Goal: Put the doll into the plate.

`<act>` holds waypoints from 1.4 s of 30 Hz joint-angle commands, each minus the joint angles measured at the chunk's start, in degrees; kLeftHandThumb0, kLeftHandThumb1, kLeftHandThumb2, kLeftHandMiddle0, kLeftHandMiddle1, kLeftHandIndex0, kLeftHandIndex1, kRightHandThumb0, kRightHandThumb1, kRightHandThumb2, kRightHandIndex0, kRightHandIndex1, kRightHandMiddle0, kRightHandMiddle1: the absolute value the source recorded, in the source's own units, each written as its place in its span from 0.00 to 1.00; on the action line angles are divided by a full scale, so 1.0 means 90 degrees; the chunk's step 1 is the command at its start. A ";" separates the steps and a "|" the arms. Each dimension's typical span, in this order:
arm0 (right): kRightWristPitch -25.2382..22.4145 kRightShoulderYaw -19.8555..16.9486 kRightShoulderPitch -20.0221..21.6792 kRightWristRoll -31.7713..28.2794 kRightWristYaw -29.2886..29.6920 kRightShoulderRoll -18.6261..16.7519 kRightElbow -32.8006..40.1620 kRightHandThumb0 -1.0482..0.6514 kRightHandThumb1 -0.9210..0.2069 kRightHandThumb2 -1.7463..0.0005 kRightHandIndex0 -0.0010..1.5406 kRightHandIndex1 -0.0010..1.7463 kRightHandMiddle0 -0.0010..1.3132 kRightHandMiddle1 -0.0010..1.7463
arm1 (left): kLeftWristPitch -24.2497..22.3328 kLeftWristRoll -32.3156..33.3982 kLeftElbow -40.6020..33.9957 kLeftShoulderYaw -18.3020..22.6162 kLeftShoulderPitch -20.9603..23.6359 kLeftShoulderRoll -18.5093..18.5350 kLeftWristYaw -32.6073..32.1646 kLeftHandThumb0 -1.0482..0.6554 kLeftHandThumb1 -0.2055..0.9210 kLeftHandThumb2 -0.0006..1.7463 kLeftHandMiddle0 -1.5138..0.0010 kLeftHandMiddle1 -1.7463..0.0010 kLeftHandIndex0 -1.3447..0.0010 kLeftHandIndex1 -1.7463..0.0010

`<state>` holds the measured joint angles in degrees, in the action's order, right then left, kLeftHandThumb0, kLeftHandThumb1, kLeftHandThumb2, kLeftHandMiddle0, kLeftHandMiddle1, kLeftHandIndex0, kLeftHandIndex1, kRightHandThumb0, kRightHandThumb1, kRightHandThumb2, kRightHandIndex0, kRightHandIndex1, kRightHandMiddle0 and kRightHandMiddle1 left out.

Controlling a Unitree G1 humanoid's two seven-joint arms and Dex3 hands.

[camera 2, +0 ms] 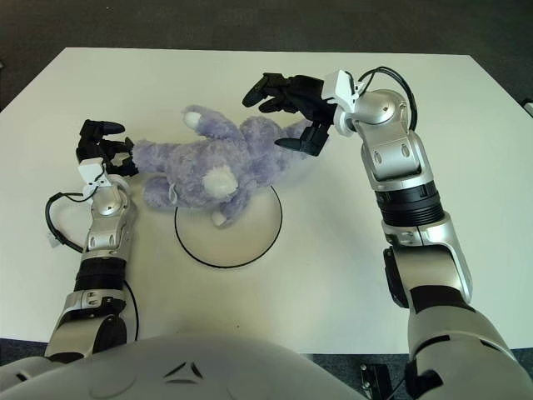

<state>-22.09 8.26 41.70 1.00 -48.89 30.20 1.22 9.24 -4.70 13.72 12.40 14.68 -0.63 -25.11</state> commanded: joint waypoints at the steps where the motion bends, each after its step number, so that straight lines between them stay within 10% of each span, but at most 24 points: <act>1: -0.0104 -0.0089 0.0165 -0.0098 0.0083 0.0044 0.0058 0.73 0.77 0.16 0.00 0.21 0.00 0.57 | -0.0077 0.0056 0.0120 0.0026 -0.0233 -0.0025 0.0056 0.61 0.33 0.86 0.60 0.00 0.56 0.00; 25: -0.0109 -0.0139 0.0109 -0.0221 0.0043 0.0211 0.0014 0.73 0.76 0.14 0.00 0.28 0.00 0.67 | -0.0061 0.0021 0.0114 0.0006 -0.0259 -0.0032 0.0033 0.61 0.34 0.85 0.60 0.00 0.56 0.00; 42: 0.0719 -0.0052 -0.0203 -0.0388 -0.0245 0.0305 -0.0223 0.53 0.74 0.24 0.00 0.45 0.03 0.72 | -0.0035 0.0037 0.0092 0.0003 -0.0268 -0.0063 0.0030 0.61 0.23 0.93 0.48 0.00 0.54 0.02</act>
<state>-17.51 7.86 40.67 -0.95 -49.72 32.94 0.48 9.19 -4.64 13.60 12.30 14.60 -0.69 -24.97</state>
